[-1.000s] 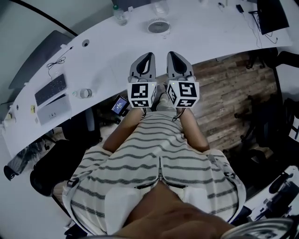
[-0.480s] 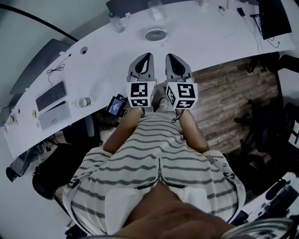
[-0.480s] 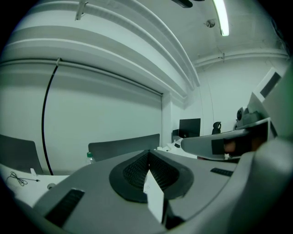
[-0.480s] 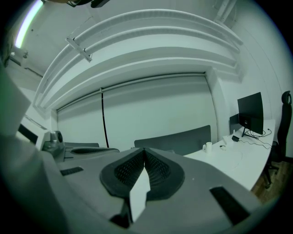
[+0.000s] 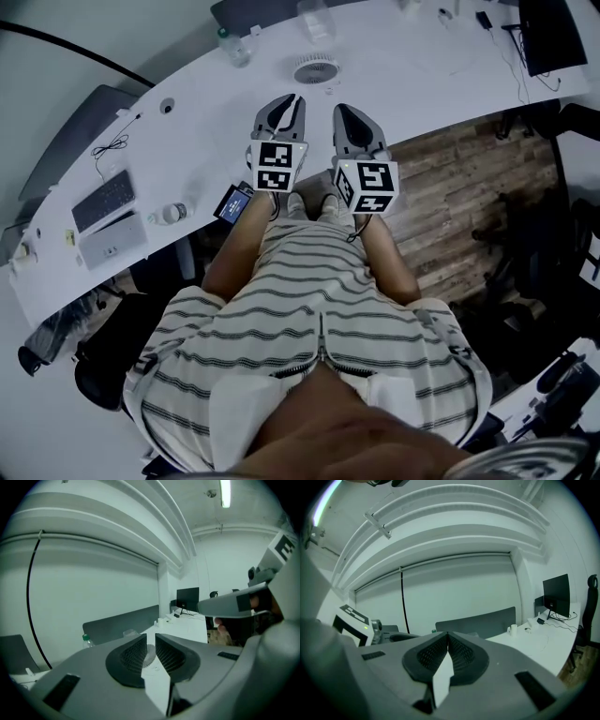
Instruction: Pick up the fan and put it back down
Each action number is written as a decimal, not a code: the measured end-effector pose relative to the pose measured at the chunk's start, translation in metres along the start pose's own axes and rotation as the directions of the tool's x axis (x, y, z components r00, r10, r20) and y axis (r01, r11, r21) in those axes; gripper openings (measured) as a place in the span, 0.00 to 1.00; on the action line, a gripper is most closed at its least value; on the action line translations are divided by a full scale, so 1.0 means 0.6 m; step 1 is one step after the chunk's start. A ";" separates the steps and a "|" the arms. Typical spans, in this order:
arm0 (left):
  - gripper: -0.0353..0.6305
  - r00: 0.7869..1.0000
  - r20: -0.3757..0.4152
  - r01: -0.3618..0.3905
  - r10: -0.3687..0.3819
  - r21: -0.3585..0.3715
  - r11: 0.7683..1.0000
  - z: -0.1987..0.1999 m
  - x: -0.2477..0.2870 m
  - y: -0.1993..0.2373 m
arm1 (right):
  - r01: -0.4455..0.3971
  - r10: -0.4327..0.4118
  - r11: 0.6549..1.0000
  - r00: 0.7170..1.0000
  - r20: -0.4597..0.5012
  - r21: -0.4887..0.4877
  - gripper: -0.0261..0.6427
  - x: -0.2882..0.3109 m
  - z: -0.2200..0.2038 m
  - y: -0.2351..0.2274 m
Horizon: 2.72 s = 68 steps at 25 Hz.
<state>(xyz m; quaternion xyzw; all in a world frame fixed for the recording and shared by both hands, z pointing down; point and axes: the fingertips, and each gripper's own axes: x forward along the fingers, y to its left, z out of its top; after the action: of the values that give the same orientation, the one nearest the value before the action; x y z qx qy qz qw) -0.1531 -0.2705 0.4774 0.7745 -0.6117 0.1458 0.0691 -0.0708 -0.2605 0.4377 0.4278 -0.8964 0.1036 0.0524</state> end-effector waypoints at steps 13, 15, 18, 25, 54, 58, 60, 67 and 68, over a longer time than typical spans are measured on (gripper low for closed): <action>0.30 0.963 -0.215 0.196 -0.159 0.158 0.968 -0.085 0.088 0.013 | 0.014 -0.015 1.000 1.000 -0.020 -0.005 0.06 -0.001 -0.008 -0.019; 0.30 0.949 -0.260 0.232 -0.182 0.179 0.956 -0.096 0.101 0.016 | 0.017 -0.017 1.000 1.000 -0.021 -0.004 0.06 -0.001 -0.008 -0.021; 0.31 0.925 -0.315 0.293 -0.214 0.227 0.929 -0.105 0.118 0.021 | 0.020 -0.020 1.000 1.000 -0.024 -0.003 0.06 -0.003 -0.010 -0.023; 0.35 0.872 -0.390 0.407 -0.297 0.240 0.881 -0.115 0.156 0.036 | 0.025 -0.024 0.999 0.999 -0.034 0.029 0.06 -0.008 -0.018 -0.028; 0.43 0.656 -0.660 0.721 -0.366 0.406 0.561 -0.159 0.312 0.067 | 0.101 -0.100 0.995 0.993 -0.064 0.013 0.06 -0.008 -0.030 -0.065; 0.44 0.619 -0.679 0.746 -0.395 0.351 0.565 -0.175 0.332 0.069 | 0.113 -0.111 0.993 0.991 -0.068 0.019 0.06 -0.006 -0.035 -0.073; 0.44 0.604 -0.683 0.756 -0.411 0.327 0.567 -0.178 0.338 0.068 | 0.109 -0.107 0.994 0.992 -0.072 0.026 0.06 -0.003 -0.037 -0.073; 0.44 0.535 -0.743 0.803 -0.403 0.298 0.517 -0.211 0.355 0.054 | 0.110 -0.107 0.993 0.991 -0.075 0.040 0.06 0.002 -0.034 -0.079; 0.44 0.522 -0.756 0.811 -0.396 0.294 0.506 -0.217 0.357 0.053 | 0.112 -0.109 0.993 0.991 -0.075 0.040 0.06 0.002 -0.033 -0.081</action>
<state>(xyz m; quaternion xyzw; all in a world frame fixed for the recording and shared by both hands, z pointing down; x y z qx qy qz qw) -0.1576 -0.4400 0.6649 0.8308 -0.1356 0.5375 0.0495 -0.0339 -0.2864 0.4641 0.4740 -0.8662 0.1358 0.0809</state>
